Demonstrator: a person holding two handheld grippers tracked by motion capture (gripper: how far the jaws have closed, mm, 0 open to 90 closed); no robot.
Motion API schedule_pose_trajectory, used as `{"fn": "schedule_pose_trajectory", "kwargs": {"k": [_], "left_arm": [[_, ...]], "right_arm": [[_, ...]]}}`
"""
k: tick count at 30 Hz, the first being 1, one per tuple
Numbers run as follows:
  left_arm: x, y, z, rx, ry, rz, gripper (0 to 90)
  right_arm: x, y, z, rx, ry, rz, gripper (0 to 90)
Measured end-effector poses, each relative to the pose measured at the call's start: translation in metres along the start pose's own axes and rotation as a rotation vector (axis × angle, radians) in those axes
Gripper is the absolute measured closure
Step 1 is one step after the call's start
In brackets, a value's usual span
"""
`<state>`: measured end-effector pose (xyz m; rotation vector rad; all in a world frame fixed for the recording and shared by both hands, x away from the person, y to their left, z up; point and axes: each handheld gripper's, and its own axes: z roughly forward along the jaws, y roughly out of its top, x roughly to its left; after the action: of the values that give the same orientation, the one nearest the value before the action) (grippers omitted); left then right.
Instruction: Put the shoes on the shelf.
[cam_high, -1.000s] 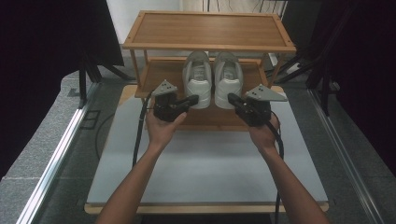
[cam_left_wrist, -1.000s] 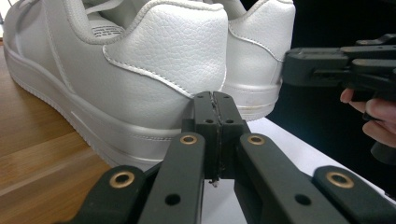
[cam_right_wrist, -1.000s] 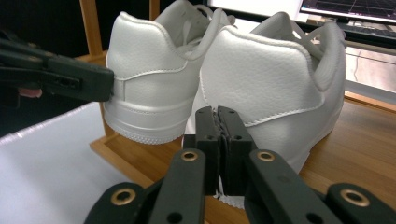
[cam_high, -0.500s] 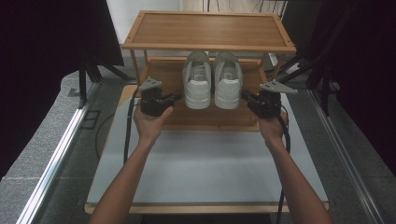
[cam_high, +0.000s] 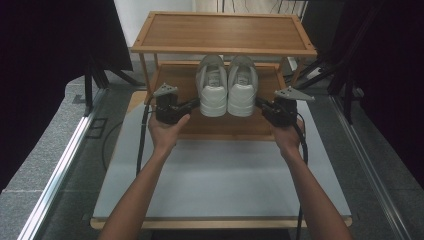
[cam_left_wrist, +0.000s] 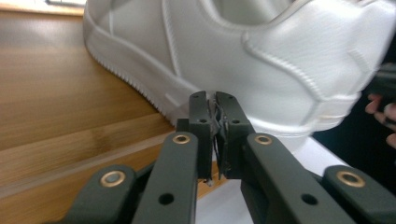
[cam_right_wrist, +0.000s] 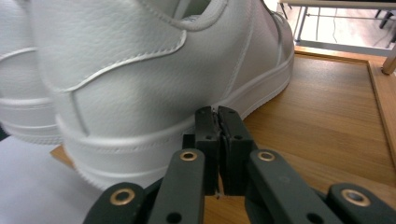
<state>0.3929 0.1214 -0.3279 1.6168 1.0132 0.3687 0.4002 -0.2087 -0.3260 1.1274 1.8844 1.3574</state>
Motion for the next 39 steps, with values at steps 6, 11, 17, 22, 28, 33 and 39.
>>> {"fn": "schedule_pose_trajectory", "kwargs": {"k": [6,11,17,22,28,33,39], "left_arm": [[-0.013,-0.002,-0.021,-0.067,0.038,0.071,68.6],[-0.019,-0.007,-0.039,-0.093,0.039,0.074,51.0],[-0.025,-0.026,-0.062,-0.094,-0.027,0.048,45.9],[-0.026,-0.046,-0.074,-0.063,-0.029,0.074,45.3],[-0.021,-0.074,-0.077,-0.013,-0.031,0.081,45.2],[-0.011,-0.1,-0.079,0.042,-0.033,0.05,45.0],[0.006,-0.122,-0.079,0.098,0.004,0.026,45.0]], "right_arm": [[0.004,-0.001,-0.021,-0.045,0.03,-0.039,79.4],[0.008,-0.005,-0.04,-0.077,0.064,-0.052,68.8],[0.016,-0.021,-0.061,-0.08,0.132,-0.066,63.2],[0.017,-0.043,-0.074,-0.088,0.166,-0.06,60.3],[0.009,-0.078,-0.084,-0.069,0.159,-0.046,57.4],[-0.005,-0.106,-0.089,-0.036,0.137,0.005,55.8],[-0.021,-0.13,-0.091,0.009,0.097,0.024,55.1]]}}
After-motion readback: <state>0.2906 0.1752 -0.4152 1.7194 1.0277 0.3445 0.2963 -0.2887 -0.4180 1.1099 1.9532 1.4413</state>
